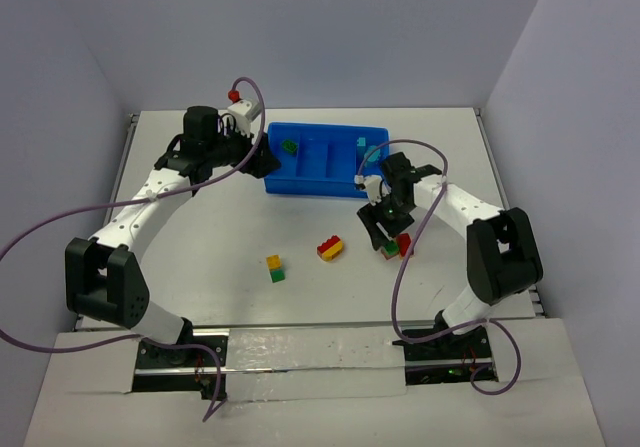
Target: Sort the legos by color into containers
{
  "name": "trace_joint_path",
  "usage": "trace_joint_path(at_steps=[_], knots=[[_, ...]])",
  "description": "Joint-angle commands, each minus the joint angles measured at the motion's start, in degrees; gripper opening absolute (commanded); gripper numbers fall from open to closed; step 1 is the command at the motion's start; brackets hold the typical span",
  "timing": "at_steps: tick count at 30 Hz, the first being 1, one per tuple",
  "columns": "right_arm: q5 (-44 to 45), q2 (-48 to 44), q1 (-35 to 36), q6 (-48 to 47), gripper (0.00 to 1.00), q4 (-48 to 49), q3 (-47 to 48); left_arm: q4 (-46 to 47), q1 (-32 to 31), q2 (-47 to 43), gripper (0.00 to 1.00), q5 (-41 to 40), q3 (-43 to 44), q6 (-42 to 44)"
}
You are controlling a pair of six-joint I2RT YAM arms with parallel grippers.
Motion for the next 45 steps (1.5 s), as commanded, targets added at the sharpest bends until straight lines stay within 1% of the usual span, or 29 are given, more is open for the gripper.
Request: trace_joint_path(at_steps=[1, 11, 13, 15, 18, 22, 23, 25, 27, 29, 30, 32, 33, 35, 38, 39, 42, 45], knots=[[3.4, 0.7, -0.3, 1.6, 0.71, 1.7, -1.4, 1.1, 0.2, -2.4, 0.79, -1.0, -0.1, 0.0], [4.8, 0.2, -0.3, 1.8, 0.69, 0.9, -3.6, 1.3, 0.2, -2.0, 0.79, -1.0, -0.1, 0.3], [5.0, -0.1, -0.3, 2.1, 0.66, 1.0, -3.8, 1.5, 0.2, -2.0, 0.79, -1.1, -0.1, 0.2], [5.2, -0.1, -0.3, 2.2, 0.59, 1.1, -3.8, 1.5, 0.2, -2.0, 0.78, -1.0, -0.1, 0.3], [5.1, -0.2, -0.3, 2.5, 0.52, 1.0, -3.6, 1.6, 0.3, -1.9, 0.78, -1.2, -0.2, 0.4], [4.8, -0.8, -0.3, 2.5, 0.32, 0.2, -2.9, 1.6, 0.2, -2.0, 0.78, -1.3, -0.5, 0.4], [4.4, -1.0, -0.3, 2.4, 0.25, -0.1, -2.3, 1.5, 0.2, -2.0, 0.78, -1.3, -0.6, 0.4], [3.0, -2.4, -0.3, 1.8, 0.17, -1.2, -1.2, 1.3, 0.3, -2.2, 0.78, -0.8, -0.8, 0.4], [0.6, -4.2, -0.4, 0.9, 0.10, -2.2, 0.1, 1.3, 0.3, -2.4, 0.78, -0.1, -1.0, 0.4], [-3.4, -5.7, -1.0, -0.1, 0.02, -3.2, 2.6, 1.3, 0.6, -2.8, 0.80, 3.1, -1.8, 0.4], [-5.6, -6.2, -1.5, -0.2, 0.00, -3.6, 4.6, 1.8, 0.9, -3.1, 0.83, 5.1, -2.2, 0.2], [-9.7, -7.1, -2.4, 0.1, 0.00, -3.9, 7.2, 2.5, 1.6, -3.7, 0.89, 9.6, -3.3, -0.6], [-13.3, -7.2, -3.1, 0.3, 0.00, -4.2, 9.1, 3.1, 1.8, -4.1, 0.94, 12.5, -3.8, -1.0], [-18.7, -6.9, -4.0, 1.1, 0.00, -4.2, 12.6, 3.6, 1.9, -4.9, 0.98, 16.8, -4.9, -1.4], [-27.7, -5.8, -4.3, 5.3, 0.00, -1.6, 15.3, 8.4, 1.9, -6.8, 0.99, 24.2, -7.9, -3.8], [-29.5, -5.1, -4.3, 6.7, 0.00, -0.8, 16.0, 9.6, 1.7, -7.0, 0.99, 25.3, -8.3, -4.8], [-35.8, -2.3, -4.3, 10.8, 0.00, 1.2, 17.9, 13.0, 0.5, -6.9, 0.99, 26.8, -8.5, -5.9], [-44.0, 1.3, -4.3, 15.2, 0.00, 3.0, 20.3, 12.4, -3.1, -5.8, 0.97, 26.2, -6.3, -2.6]])
